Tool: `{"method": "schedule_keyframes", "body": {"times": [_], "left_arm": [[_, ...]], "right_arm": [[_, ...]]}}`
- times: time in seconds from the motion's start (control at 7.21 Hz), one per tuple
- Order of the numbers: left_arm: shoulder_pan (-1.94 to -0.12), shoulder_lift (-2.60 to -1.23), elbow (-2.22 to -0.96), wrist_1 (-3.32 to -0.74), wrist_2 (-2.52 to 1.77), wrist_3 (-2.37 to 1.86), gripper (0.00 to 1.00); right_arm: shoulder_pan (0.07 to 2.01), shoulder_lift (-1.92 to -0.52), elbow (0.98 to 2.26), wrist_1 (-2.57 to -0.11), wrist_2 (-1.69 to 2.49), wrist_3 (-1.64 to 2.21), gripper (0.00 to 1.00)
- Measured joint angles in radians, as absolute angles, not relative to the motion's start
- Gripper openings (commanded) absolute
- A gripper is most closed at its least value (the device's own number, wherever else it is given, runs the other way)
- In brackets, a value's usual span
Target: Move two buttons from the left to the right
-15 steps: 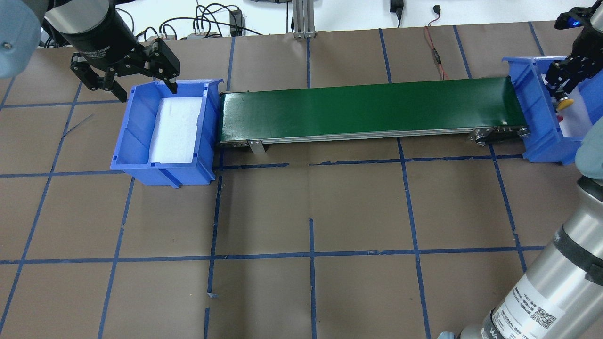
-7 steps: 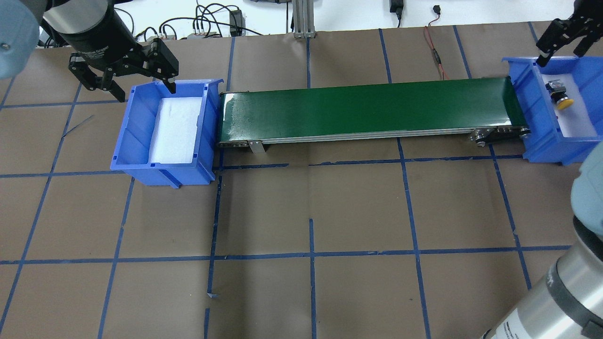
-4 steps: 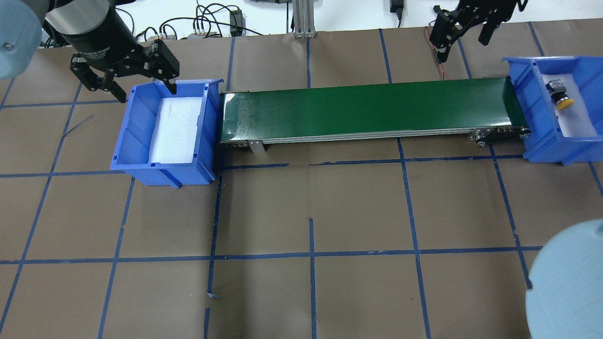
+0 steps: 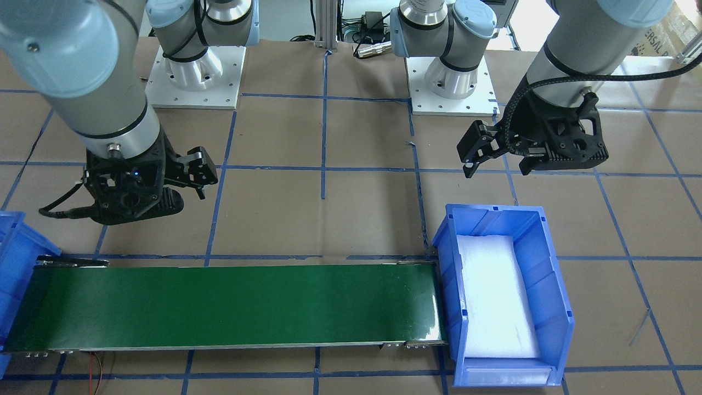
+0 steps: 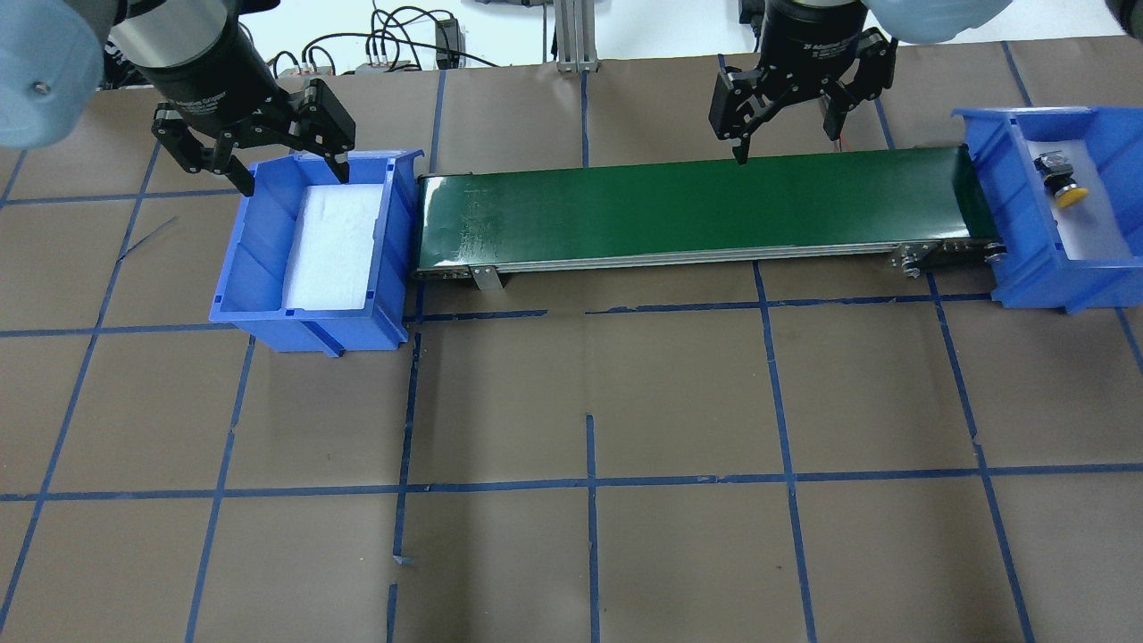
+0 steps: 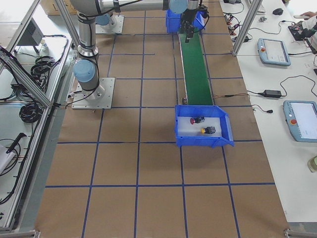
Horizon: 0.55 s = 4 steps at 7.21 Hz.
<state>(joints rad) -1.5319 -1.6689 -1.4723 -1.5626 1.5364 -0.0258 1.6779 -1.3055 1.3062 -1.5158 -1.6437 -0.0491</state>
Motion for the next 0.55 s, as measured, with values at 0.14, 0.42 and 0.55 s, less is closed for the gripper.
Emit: {"method": "schedule_keyframes", "body": {"times": [0.14, 0.42, 0.55], "left_arm": [[-1.549, -1.672, -1.467, -1.563, 1.536, -0.018, 1.00], [-1.564, -1.676, -1.459, -1.564, 1.539, -0.005, 1.00], [-1.568, -1.674, -1.460, -1.567, 1.540, -0.004, 1.00]], "right_arm": [[1.681, -1.304, 1.313, -1.518, -1.642, 0.027, 0.98], [1.663, -1.310, 1.318, -1.506, -1.612, 0.076, 0.98], [1.659, -1.315, 1.318, -1.500, -1.603, 0.082, 0.99]]}}
